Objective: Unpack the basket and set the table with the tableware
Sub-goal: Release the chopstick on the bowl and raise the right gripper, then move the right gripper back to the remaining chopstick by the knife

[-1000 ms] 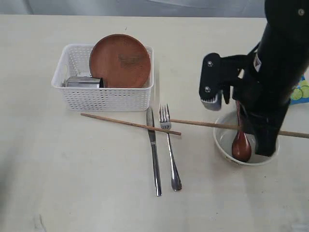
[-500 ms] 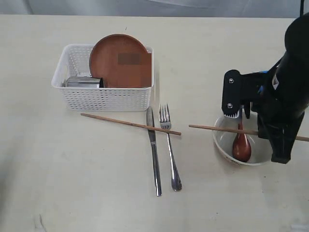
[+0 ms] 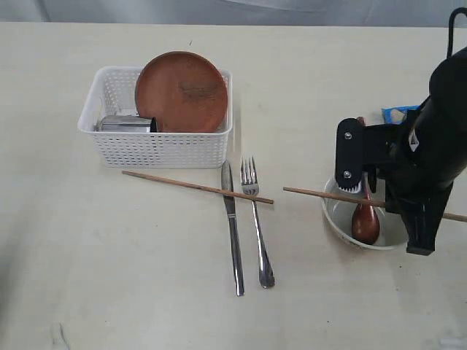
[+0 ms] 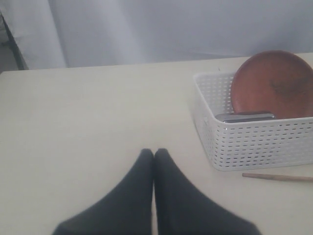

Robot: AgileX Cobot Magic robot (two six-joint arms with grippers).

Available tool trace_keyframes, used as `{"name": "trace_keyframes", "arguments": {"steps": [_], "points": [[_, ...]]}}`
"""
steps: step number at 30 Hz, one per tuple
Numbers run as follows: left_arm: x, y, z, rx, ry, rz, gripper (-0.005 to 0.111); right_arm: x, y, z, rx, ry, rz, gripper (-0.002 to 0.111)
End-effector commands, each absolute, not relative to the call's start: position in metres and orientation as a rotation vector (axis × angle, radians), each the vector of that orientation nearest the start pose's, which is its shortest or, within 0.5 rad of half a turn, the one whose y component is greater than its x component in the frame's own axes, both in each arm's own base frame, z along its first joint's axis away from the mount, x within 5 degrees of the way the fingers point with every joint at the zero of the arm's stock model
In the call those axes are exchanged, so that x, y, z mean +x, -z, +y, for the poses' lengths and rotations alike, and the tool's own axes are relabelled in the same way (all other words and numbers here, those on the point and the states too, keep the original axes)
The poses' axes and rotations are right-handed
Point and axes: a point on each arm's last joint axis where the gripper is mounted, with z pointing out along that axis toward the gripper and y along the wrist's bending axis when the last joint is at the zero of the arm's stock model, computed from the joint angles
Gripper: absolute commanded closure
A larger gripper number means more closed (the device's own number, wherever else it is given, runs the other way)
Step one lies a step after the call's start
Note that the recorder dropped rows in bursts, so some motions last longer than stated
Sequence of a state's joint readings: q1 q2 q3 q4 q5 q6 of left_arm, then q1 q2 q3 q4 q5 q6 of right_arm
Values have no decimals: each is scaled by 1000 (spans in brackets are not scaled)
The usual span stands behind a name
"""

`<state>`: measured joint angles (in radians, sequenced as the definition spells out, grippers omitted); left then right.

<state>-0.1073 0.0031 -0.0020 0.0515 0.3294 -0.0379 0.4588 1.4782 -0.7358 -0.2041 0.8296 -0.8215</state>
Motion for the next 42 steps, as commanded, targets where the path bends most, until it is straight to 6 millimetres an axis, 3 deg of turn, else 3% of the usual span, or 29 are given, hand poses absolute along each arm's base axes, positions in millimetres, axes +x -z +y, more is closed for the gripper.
{"name": "trace_keyframes", "arguments": {"steps": [1,7,11,18,21,24,28,33,37,42], "points": [[54,-184,-5,101,61,1800,107,215,-178,89,-2005,272,2313,95],[54,-184,-5,101,61,1800,107,216,-178,87,-2023,298,2304,72],[54,-184,-5,101,61,1800,107,215,-183,87,-2031,320,2285,71],[54,-184,-5,101,61,1800,107,211,-220,86,-1894,355,2233,71],[54,-184,-5,101,61,1800,107,202,-236,86,-1792,298,2210,71],[54,-184,-5,101,61,1800,107,191,-255,94,-1629,125,2203,71],[54,-184,-5,101,61,1800,107,192,-283,112,-1314,-109,2296,72],[54,-184,-5,101,61,1800,107,211,-303,152,-1366,-372,2426,72],[54,-184,-5,101,61,1800,107,226,-292,194,-1552,-382,2430,72],[54,-184,-5,101,61,1800,107,238,-259,248,-1708,-282,2444,72]]}}
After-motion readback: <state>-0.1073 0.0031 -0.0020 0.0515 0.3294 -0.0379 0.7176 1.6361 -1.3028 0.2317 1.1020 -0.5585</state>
